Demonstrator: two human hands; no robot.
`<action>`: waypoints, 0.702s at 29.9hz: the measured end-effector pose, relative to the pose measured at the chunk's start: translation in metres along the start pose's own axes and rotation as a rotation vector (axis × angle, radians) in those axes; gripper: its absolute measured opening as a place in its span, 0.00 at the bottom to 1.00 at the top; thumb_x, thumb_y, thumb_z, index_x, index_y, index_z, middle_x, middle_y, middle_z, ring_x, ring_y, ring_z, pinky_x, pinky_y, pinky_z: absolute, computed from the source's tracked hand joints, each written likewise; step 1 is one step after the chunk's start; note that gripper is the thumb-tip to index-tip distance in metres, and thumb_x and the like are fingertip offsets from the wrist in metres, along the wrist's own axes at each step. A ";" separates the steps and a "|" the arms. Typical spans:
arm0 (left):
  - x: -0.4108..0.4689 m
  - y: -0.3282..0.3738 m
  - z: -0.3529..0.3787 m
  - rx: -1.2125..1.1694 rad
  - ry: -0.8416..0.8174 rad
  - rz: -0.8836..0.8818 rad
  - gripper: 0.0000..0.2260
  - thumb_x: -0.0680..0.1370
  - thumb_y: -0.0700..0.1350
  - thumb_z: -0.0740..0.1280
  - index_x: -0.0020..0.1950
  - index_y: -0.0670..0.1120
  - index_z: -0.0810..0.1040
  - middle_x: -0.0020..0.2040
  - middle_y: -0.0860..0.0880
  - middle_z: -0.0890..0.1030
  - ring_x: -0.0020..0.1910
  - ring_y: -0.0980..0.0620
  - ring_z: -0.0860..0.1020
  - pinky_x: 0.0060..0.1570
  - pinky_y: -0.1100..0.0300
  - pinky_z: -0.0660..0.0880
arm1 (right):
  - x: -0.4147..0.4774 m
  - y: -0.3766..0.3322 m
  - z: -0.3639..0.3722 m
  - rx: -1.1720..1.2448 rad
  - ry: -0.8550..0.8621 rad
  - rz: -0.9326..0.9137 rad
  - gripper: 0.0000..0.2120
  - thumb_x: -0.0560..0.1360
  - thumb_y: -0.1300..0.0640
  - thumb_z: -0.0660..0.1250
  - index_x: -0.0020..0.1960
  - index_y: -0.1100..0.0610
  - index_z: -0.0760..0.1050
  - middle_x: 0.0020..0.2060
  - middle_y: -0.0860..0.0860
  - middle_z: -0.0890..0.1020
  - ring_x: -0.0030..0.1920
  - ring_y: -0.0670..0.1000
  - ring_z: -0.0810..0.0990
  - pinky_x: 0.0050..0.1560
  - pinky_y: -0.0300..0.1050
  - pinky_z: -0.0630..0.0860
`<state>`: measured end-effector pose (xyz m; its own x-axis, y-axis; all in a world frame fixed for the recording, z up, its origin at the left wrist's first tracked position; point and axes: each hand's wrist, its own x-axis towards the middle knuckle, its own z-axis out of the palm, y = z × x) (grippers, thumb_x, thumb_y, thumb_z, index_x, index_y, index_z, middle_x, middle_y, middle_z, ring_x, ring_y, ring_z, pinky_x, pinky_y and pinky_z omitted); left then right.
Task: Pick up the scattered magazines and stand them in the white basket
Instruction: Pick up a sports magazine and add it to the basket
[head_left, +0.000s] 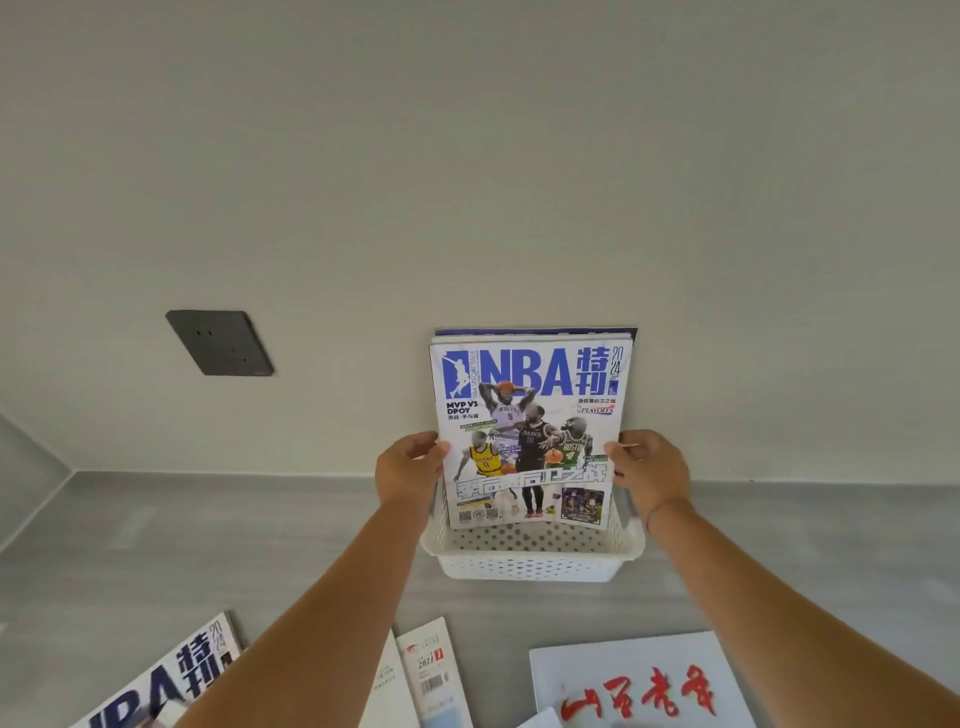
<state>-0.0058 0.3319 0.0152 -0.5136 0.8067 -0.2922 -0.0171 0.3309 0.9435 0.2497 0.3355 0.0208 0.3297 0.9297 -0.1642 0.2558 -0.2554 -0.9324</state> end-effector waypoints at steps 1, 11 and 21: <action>0.001 0.001 0.001 0.000 -0.010 -0.004 0.07 0.72 0.41 0.71 0.50 0.46 0.83 0.40 0.51 0.84 0.42 0.48 0.83 0.49 0.53 0.80 | 0.002 0.000 0.001 -0.026 0.006 -0.003 0.05 0.72 0.55 0.69 0.46 0.54 0.77 0.45 0.54 0.84 0.46 0.57 0.83 0.53 0.59 0.78; -0.007 -0.001 -0.009 0.003 -0.051 -0.023 0.05 0.73 0.43 0.71 0.47 0.49 0.83 0.38 0.54 0.83 0.38 0.53 0.81 0.33 0.63 0.74 | -0.007 0.004 0.008 -0.149 0.037 -0.031 0.13 0.72 0.55 0.68 0.55 0.57 0.74 0.48 0.52 0.79 0.49 0.54 0.78 0.52 0.47 0.74; -0.051 -0.044 -0.103 -0.042 -0.035 -0.054 0.02 0.72 0.43 0.72 0.41 0.49 0.82 0.36 0.49 0.81 0.35 0.53 0.77 0.41 0.61 0.75 | -0.104 -0.004 0.059 -0.131 0.044 -0.219 0.14 0.68 0.56 0.72 0.48 0.59 0.70 0.45 0.54 0.73 0.43 0.53 0.73 0.42 0.44 0.71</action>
<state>-0.0672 0.2257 0.0048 -0.4805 0.8054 -0.3471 -0.0801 0.3539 0.9319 0.1613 0.2555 0.0224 0.2919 0.9549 0.0539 0.4404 -0.0842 -0.8938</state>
